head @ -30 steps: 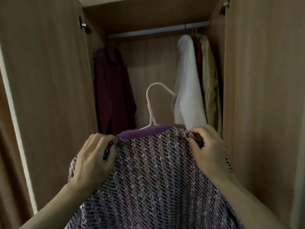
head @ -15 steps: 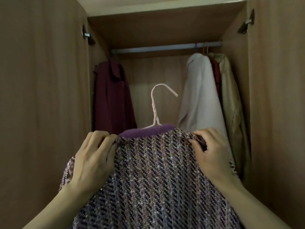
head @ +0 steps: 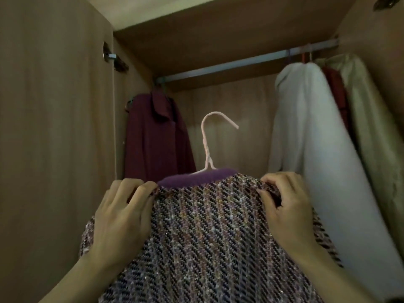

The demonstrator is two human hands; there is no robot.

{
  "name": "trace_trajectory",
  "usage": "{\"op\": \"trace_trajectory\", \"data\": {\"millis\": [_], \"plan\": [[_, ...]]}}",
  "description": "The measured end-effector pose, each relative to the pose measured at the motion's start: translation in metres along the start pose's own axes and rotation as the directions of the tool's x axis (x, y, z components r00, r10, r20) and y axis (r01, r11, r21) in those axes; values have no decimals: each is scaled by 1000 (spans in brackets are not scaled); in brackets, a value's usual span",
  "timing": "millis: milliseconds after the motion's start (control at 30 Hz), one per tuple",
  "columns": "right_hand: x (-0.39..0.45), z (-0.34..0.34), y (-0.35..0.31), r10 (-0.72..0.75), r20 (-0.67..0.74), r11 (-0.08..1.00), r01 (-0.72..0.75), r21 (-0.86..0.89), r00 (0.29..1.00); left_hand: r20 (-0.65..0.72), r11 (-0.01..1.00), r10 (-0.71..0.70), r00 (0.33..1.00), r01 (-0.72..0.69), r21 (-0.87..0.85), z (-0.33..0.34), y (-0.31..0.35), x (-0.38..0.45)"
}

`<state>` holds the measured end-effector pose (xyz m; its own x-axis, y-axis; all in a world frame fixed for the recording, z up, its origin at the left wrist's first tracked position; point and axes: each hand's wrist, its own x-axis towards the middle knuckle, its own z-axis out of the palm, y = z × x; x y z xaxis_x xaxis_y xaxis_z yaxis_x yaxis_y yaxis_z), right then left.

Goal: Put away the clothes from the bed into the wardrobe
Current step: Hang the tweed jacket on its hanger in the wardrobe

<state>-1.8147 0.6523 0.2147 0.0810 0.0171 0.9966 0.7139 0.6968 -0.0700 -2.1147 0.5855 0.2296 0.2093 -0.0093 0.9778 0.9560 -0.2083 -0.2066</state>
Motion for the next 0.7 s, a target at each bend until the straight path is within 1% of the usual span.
{"op": "trace_trajectory", "data": {"millis": [167, 333, 567, 700], "plan": [[27, 44, 41, 13, -37, 995, -10, 96, 999, 14, 997, 18, 1000, -19, 70, 31, 0, 31], [55, 95, 59, 22, -55, 987, -13, 161, 998, 20, 986, 62, 998, -64, 152, 50, -18, 56], [86, 159, 72, 26, -78, 984, -12, 179, 997, -77, 972, 114, 991, -95, 214, 82, -53, 77], [102, 196, 73, 13, -79, 976, 5, 219, 997, -98, 972, 120, 988, -97, 215, 98, -81, 84]]}}
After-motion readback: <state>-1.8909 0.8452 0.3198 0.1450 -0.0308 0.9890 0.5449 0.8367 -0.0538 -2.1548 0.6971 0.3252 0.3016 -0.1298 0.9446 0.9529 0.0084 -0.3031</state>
